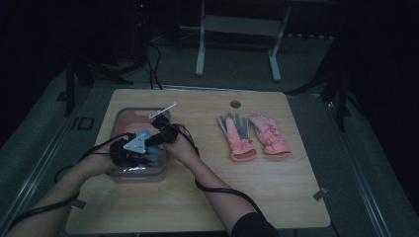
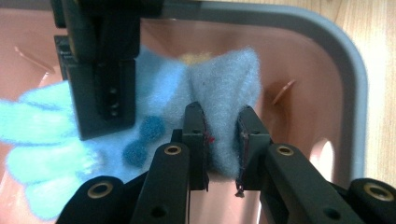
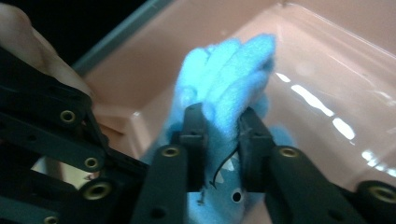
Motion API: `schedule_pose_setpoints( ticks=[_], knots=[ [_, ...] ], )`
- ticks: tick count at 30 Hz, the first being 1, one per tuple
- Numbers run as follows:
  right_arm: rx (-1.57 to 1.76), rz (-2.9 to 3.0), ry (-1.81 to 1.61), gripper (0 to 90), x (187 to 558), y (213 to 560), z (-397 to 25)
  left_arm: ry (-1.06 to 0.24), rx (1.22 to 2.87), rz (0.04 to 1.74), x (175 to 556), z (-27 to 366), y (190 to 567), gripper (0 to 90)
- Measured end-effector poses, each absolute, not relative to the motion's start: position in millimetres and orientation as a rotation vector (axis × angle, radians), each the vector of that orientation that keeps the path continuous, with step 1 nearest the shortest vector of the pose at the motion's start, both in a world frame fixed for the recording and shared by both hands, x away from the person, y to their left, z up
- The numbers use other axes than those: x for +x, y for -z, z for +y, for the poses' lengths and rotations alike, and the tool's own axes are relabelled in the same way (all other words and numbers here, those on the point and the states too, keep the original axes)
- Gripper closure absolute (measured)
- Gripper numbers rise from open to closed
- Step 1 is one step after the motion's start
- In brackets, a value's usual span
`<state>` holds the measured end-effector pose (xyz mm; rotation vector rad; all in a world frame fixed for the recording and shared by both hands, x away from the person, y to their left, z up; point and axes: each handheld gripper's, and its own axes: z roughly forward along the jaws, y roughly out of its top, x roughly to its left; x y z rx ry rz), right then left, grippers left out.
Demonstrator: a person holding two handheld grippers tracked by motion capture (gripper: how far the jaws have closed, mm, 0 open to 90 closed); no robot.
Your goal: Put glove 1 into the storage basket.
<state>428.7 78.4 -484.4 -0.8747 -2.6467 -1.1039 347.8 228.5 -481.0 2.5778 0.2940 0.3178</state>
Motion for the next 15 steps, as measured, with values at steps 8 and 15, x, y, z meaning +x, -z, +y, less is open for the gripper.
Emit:
schedule_pose_setpoints(
  ticks=[8,15],
  knots=[
    [-0.905,-2.669,1.103,50.0,430.5,487.8,75.7,-0.241,2.636,0.299,358.0,222.6,491.0,76.0],
    [-0.883,-2.684,1.135,38.8,428.7,484.5,71.6,-0.233,2.617,0.405,357.8,223.1,490.0,53.3]
  ],
)
